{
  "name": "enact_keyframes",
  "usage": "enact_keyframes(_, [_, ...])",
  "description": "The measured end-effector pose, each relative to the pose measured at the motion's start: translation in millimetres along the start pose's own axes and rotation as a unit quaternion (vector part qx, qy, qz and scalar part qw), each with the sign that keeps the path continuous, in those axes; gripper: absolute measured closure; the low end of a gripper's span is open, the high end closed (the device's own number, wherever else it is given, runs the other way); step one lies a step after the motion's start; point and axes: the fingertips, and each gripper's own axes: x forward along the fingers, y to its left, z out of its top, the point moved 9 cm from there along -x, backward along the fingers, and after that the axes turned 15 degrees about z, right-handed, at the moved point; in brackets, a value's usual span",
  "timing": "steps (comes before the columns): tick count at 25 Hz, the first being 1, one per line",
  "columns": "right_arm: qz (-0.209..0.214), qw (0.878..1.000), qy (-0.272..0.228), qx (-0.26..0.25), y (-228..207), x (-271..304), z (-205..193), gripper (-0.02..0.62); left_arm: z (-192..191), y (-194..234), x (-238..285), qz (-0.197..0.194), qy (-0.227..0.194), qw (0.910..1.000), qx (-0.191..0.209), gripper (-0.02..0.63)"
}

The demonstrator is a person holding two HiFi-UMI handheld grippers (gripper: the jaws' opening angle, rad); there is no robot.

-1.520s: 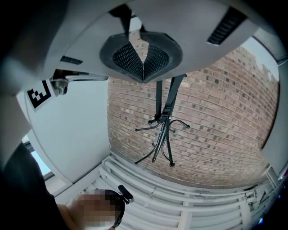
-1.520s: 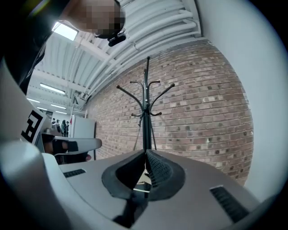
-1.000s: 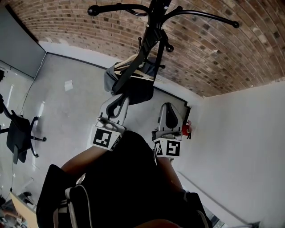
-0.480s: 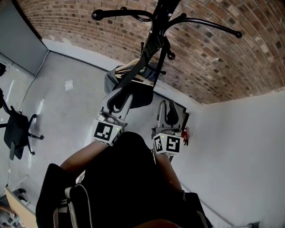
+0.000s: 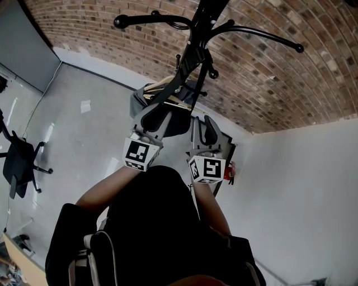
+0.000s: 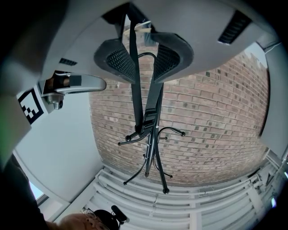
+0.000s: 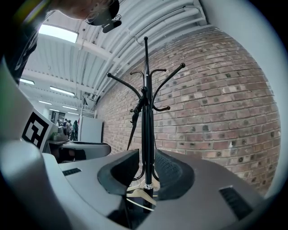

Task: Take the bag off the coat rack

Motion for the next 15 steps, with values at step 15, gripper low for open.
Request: enact_keyframes(15, [0.014, 1.0, 0.01, -0.012, -35.0, 45.5, 19.7, 0.495, 4.2, -4.6, 42.4, 0.014, 0.027, 0.9995, -0.005, 0.485])
